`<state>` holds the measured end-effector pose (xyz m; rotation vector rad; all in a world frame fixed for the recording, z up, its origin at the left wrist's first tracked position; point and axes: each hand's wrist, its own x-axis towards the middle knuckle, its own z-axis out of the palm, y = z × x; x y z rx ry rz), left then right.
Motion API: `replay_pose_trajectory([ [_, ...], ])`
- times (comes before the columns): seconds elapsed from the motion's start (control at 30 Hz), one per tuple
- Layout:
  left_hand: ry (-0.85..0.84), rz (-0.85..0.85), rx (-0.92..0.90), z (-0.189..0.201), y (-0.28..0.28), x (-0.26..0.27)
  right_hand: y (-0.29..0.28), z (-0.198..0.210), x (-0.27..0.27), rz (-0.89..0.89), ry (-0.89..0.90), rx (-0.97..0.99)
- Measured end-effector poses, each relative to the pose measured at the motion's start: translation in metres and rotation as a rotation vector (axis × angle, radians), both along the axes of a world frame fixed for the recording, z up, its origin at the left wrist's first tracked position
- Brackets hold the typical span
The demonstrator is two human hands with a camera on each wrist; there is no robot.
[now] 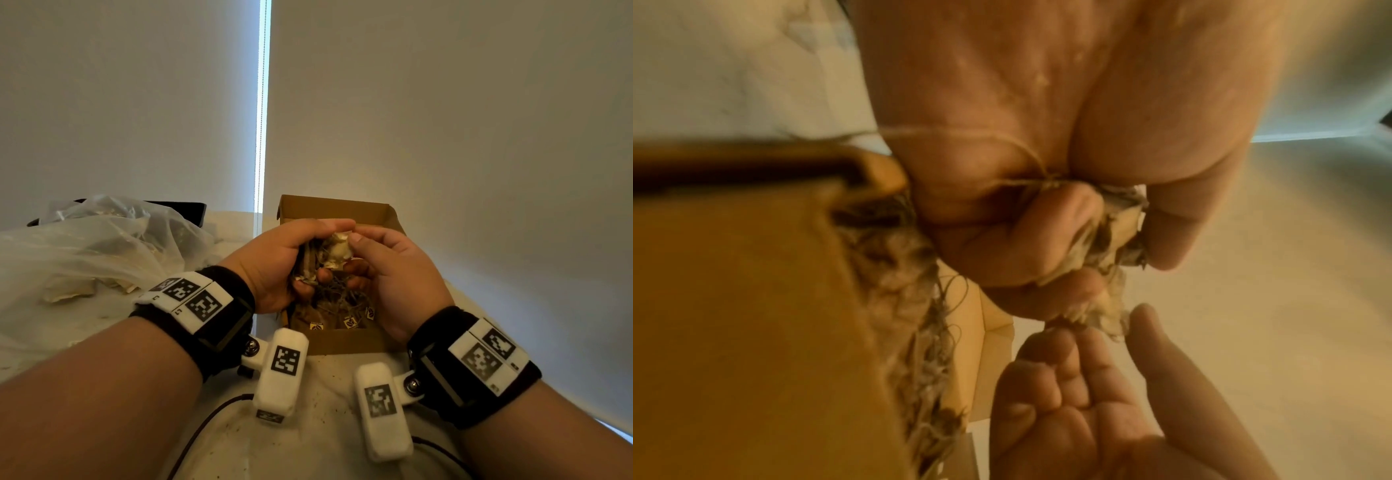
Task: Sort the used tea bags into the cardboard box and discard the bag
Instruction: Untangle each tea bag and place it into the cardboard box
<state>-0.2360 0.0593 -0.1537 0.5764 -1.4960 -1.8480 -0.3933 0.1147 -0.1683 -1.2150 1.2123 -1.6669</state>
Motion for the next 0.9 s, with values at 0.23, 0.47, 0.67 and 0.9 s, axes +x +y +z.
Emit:
replay_pose_trajectory([
  [0.23,-0.048,0.017,-0.010,-0.0006,-0.0002,-0.0016,0.0074,0.0031,-0.0027,-0.043,0.223,-0.109],
  [0.47,-0.079,0.056,0.018,-0.0001,0.0013,-0.0034,0.0041,0.0001,-0.0078,-0.136,0.370,-0.085],
  [0.67,-0.095,0.126,0.055,0.0009,0.0025,-0.0076,0.0030,0.0015,-0.0067,-0.165,0.334,-0.085],
  [0.9,-0.111,0.114,0.040,0.0022,0.0030,-0.0062,0.0046,0.0021,-0.0058,-0.127,0.351,-0.097],
])
